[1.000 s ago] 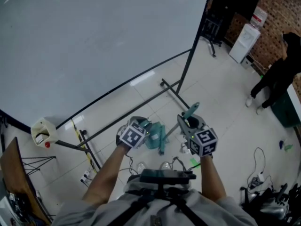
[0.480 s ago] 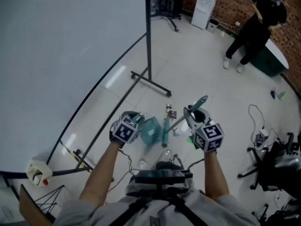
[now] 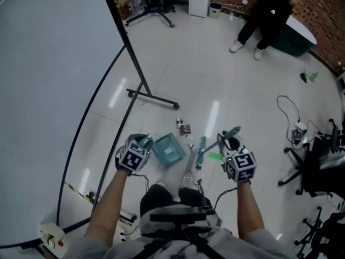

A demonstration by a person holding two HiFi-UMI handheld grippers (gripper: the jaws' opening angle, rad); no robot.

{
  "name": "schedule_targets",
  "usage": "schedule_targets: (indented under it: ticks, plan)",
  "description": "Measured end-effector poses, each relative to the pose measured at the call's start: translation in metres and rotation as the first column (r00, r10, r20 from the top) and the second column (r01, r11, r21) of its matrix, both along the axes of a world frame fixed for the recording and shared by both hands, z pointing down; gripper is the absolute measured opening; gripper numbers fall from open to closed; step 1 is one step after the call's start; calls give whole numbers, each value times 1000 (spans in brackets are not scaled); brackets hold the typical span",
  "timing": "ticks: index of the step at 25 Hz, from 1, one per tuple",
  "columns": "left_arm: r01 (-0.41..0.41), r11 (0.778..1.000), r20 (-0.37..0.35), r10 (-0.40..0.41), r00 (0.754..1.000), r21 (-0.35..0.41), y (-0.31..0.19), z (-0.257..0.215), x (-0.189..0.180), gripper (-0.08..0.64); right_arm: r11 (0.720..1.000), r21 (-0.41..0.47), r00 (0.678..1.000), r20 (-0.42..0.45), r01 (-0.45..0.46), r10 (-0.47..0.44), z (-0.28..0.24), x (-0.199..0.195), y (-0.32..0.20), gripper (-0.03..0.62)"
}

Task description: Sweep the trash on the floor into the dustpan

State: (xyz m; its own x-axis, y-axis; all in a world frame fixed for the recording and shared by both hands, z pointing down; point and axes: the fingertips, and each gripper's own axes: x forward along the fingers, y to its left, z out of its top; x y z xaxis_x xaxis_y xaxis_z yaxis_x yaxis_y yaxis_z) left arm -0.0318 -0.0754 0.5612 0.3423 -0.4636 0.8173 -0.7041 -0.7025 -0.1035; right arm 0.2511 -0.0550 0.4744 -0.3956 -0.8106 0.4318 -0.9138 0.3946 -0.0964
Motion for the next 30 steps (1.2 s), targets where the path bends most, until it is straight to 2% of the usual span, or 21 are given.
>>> schedule_targets:
  ticks: [4,8,10,13,17,20,22,25,27,30]
  plan:
    - [-81,996,34,82,996,-26,-23,19,9,120,992,-25,991,-51,-126,124,37,46,1,97]
    - [-164,984,72,169,983,-66,-43,41,6,120,968,-48,966,-101,-246,240,69,77,-8,97]
    - [-190,979,79,196,977,-79,-51,49,9,119,957,-32,952,-114,-288,283,79,88,-20,97]
    - [-214,973,66,220,973,-83,-62,55,20,118,950,14,938,-150,-313,312,110,99,-40,96]
    - [-216,975,21,217,976,-44,-74,51,36,118,956,-10,942,-170,-293,287,148,77,-58,95]
    - [-222,975,37,223,974,-28,-78,47,42,118,968,-48,962,-139,-246,237,168,47,-59,97]
    - [-223,974,40,224,974,-23,-80,46,44,118,969,-83,971,-76,-231,225,174,26,-59,97]
    - [-220,975,39,221,975,-24,-77,49,43,118,956,-132,960,64,-263,273,176,3,-61,101]
    - [-218,976,38,219,975,-26,-76,49,43,118,952,-150,952,111,-268,286,179,-10,-63,107]
    - [-217,976,32,218,976,-33,-76,46,44,118,960,-157,954,158,-230,254,173,-33,-70,112]
